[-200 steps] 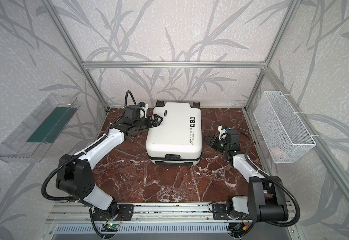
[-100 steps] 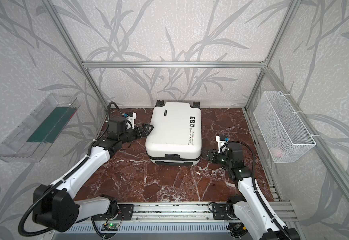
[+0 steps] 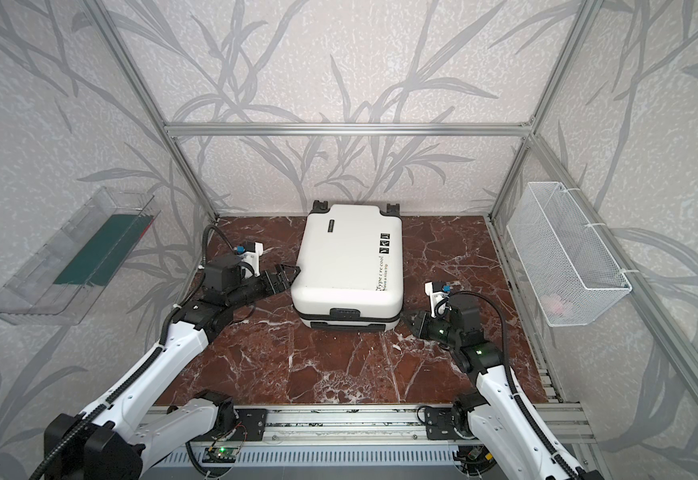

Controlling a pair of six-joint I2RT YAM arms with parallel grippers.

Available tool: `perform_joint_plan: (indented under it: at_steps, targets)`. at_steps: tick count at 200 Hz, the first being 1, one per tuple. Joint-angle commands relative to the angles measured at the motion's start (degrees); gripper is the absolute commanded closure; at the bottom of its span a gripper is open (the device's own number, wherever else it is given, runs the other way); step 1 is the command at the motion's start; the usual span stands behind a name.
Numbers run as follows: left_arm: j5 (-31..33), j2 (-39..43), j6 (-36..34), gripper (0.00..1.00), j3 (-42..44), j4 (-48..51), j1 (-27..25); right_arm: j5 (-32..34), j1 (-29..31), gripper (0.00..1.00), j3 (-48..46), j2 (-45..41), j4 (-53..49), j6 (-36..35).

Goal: Pack the luggage
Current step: 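Move the right gripper down to the silver zipper pull at the near corner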

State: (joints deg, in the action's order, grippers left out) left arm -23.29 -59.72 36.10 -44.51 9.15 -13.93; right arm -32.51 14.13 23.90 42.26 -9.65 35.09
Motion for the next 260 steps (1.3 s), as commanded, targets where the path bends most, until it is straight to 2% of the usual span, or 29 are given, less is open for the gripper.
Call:
perform_joint_plan:
  at_steps: [1,28,71,90,121,135,160,175,260]
  targets:
    - [-0.97,0.04,0.82,0.01,0.91,-1.48,-0.12,1.38,2.19,0.8,0.73,1.54,3.59,0.98]
    - [-0.77,-0.18,0.73,0.01,0.99,-1.76,-0.13,2.49,4.14,0.8,2.56,5.56,6.71,2.84]
    - [-0.37,-1.07,0.21,0.01,1.05,-1.81,-0.13,2.32,5.82,0.8,5.89,11.79,9.44,1.75]
    - [0.08,-0.82,-0.3,0.01,0.98,-1.23,-0.13,4.69,5.82,0.8,6.04,9.12,5.32,-1.58]
    - [0.64,0.02,-1.26,0.01,0.92,0.19,-0.11,12.19,5.61,0.79,3.67,0.67,-2.04,-4.79]
    - [0.46,0.3,-1.36,0.01,0.83,0.6,-0.05,14.13,5.0,0.75,2.86,-1.3,-5.46,-6.51]
    - [-0.04,1.13,-1.2,0.01,0.93,1.02,-0.06,15.19,4.59,0.55,0.61,-1.51,-6.24,-7.83]
    - [-0.22,1.76,-1.24,0.01,0.96,1.97,-0.04,15.32,4.59,0.49,-0.61,-0.87,-5.15,-8.11]
    - [-0.57,3.84,-1.38,0.01,1.67,3.97,-0.11,14.06,4.68,0.5,-2.55,7.25,1.36,-13.19]
